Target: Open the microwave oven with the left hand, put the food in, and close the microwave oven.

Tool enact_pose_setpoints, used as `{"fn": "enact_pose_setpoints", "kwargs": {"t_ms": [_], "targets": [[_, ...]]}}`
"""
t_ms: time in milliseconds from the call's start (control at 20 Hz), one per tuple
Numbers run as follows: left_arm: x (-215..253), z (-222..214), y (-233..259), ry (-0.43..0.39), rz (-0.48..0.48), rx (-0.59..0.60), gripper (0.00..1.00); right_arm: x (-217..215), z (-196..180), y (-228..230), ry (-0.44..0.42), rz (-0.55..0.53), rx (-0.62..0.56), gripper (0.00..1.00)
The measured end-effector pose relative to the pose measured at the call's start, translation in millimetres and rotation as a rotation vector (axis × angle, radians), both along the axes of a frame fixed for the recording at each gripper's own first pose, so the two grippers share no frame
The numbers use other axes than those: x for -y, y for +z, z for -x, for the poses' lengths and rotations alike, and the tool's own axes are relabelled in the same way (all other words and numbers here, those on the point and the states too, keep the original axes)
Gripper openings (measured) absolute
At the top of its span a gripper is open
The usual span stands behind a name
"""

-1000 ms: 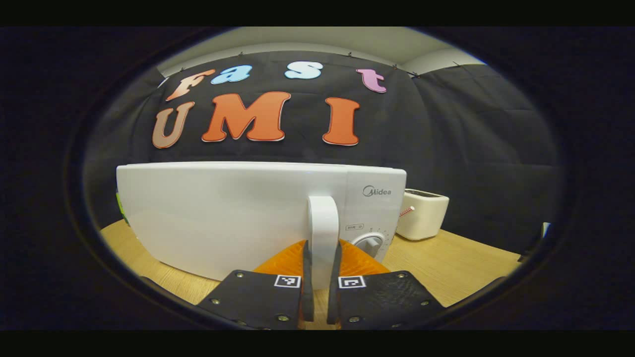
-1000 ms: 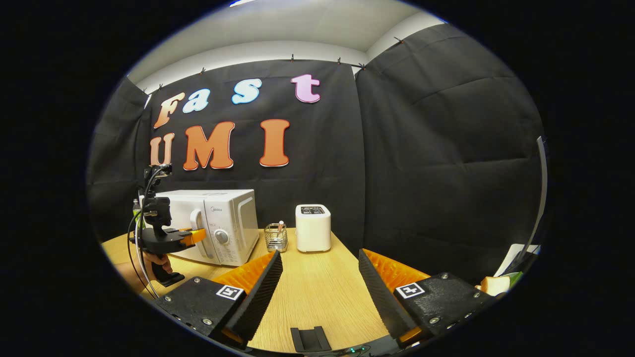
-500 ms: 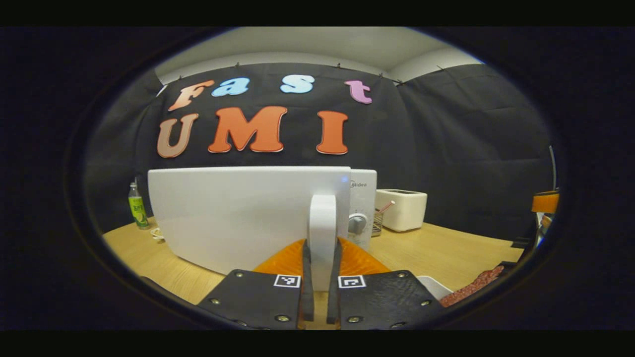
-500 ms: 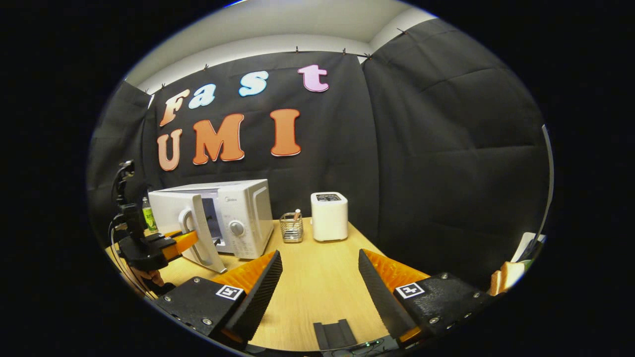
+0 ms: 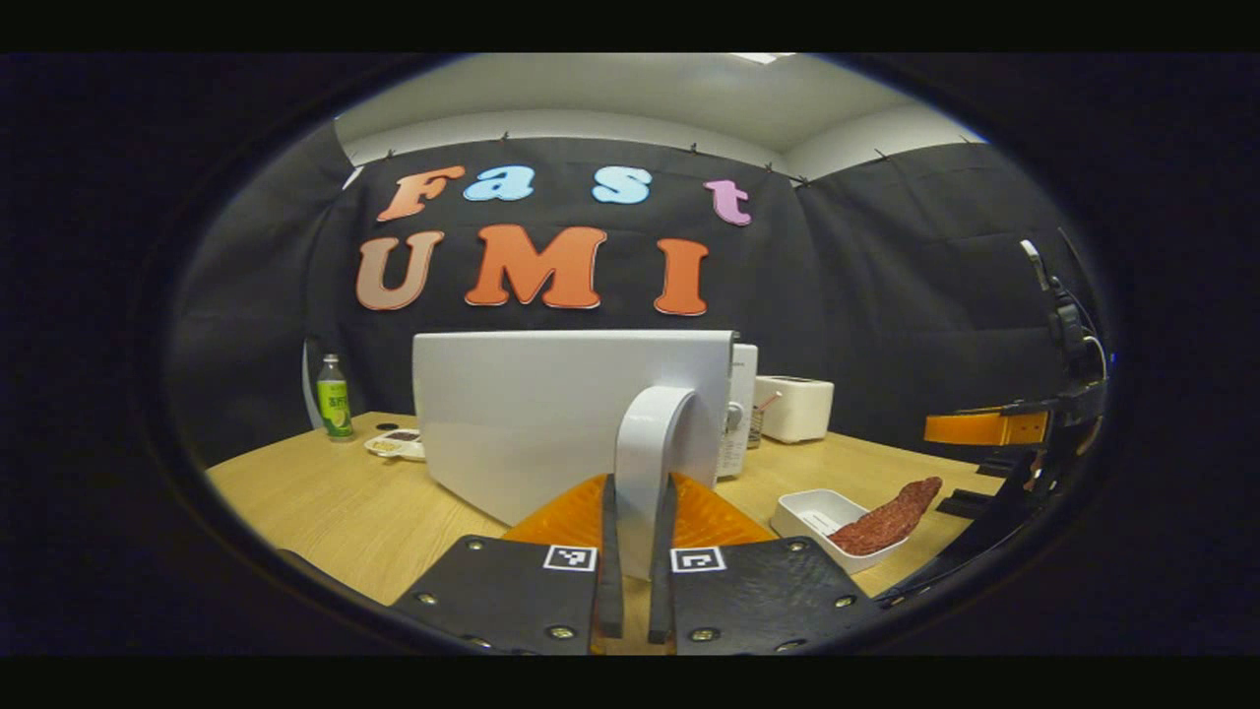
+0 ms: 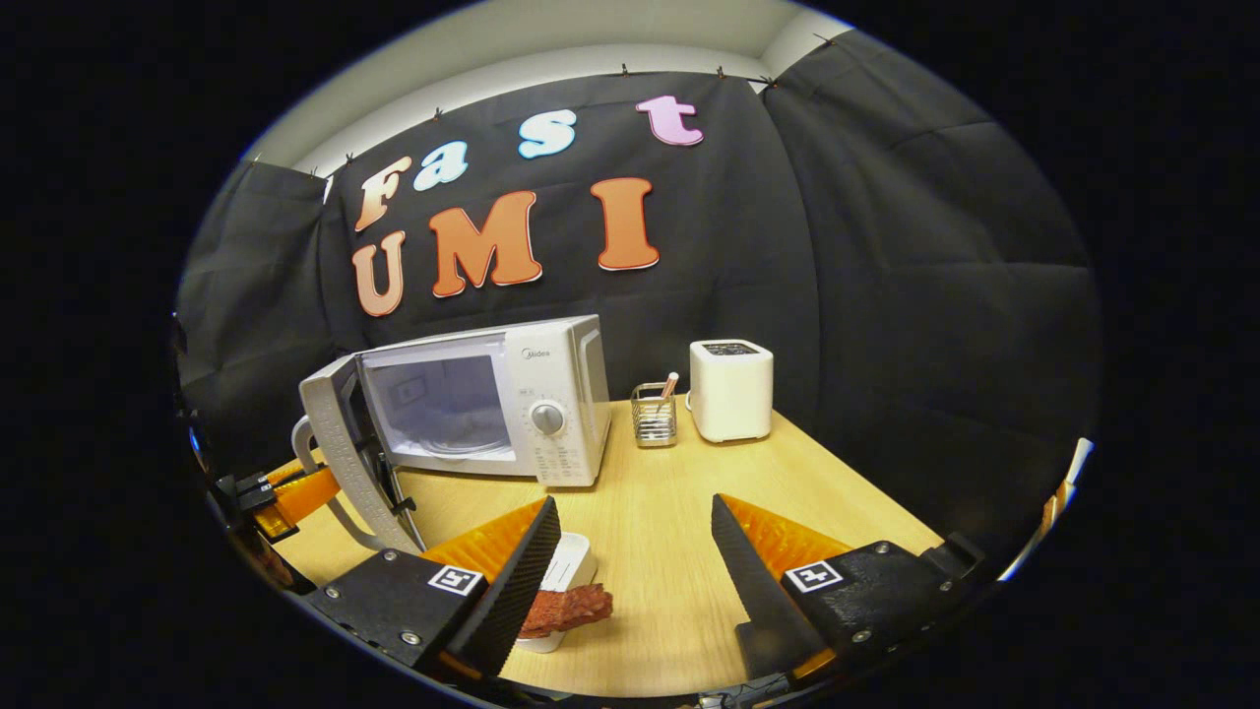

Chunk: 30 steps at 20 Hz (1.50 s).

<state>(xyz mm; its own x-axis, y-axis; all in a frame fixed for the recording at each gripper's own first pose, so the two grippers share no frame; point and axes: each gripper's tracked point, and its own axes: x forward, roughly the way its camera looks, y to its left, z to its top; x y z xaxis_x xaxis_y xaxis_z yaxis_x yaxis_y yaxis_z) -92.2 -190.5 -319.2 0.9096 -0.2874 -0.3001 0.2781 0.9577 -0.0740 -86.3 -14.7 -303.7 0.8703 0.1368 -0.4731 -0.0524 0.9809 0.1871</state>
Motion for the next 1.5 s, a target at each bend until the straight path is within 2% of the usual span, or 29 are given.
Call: {"fn": "enact_pose_setpoints", "kwargs": {"t_ms": [350,450,500,550,600,700,750,850,900,950,1000,1050,1100,1150,1200,1250,1300,1350,1400,1450,1500], "targets": [[-104,35,22,0.122,-0.049,0.102,0.14,-30,9,-29,-0.062,-0.095,-0.102,0.95],[-133,38,22,0.162,-0.045,0.107,0.10,-34,8,-30,-0.095,-0.135,-0.116,0.95],[-147,40,24,0.177,-0.038,0.104,0.13,-37,10,-33,-0.103,-0.148,-0.126,0.95],[-161,41,25,0.188,-0.034,0.101,0.09,-37,10,-35,-0.116,-0.156,-0.137,0.94],[-175,40,26,0.197,-0.031,0.100,0.09,-38,11,-37,-0.127,-0.158,-0.145,0.94],[-194,44,25,0.192,-0.013,0.094,0.11,-32,13,-45,-0.178,-0.167,-0.172,0.94],[-200,43,26,0.178,-0.015,0.096,0.08,-30,14,-51,-0.208,-0.194,-0.199,0.94],[-208,39,27,0.138,-0.045,0.105,0.11,-43,23,-58,-0.219,-0.291,-0.249,0.94],[-215,40,28,0.121,-0.062,0.114,0.08,-49,28,-59,-0.224,-0.326,-0.267,0.93],[-222,39,29,0.109,-0.078,0.116,0.11,-49,32,-61,-0.236,-0.342,-0.277,0.93],[-231,39,28,0.104,-0.090,0.120,0.07,-49,35,-64,-0.248,-0.349,-0.278,0.93],[-240,38,30,0.108,-0.086,0.114,0.16,-47,36,-67,-0.263,-0.353,-0.282,0.92],[-245,38,27,0.099,-0.069,0.097,0.16,-47,37,-70,-0.278,-0.368,-0.292,0.88],[-247,38,28,0.106,-0.052,0.089,0.34,-47,37,-70,-0.288,-0.391,-0.296,0.86],[-253,38,32,0.118,-0.042,0.093,0.36,-45,36,-67,-0.305,-0.416,-0.290,0.81],[-257,42,33,0.131,-0.056,0.091,0.46,-45,35,-66,-0.313,-0.433,-0.281,0.77],[-265,47,29,0.151,-0.080,0.082,0.46,-42,35,-67,-0.327,-0.432,-0.282,0.67],[-270,50,27,0.167,-0.090,0.074,0.58,-41,36,-71,-0.332,-0.419,-0.296,0.62],[-276,54,29,0.189,-0.095,0.072,0.61,-39,37,-74,-0.347,-0.412,-0.312,0.41],[-281,54,29,0.210,-0.104,0.067,0.63,-37,35,-74,-0.359,-0.416,-0.322,0.53],[-288,54,28,0.234,-0.121,0.059,0.65,-36,34,-68,-0.369,-0.442,-0.325,0.30]]}}
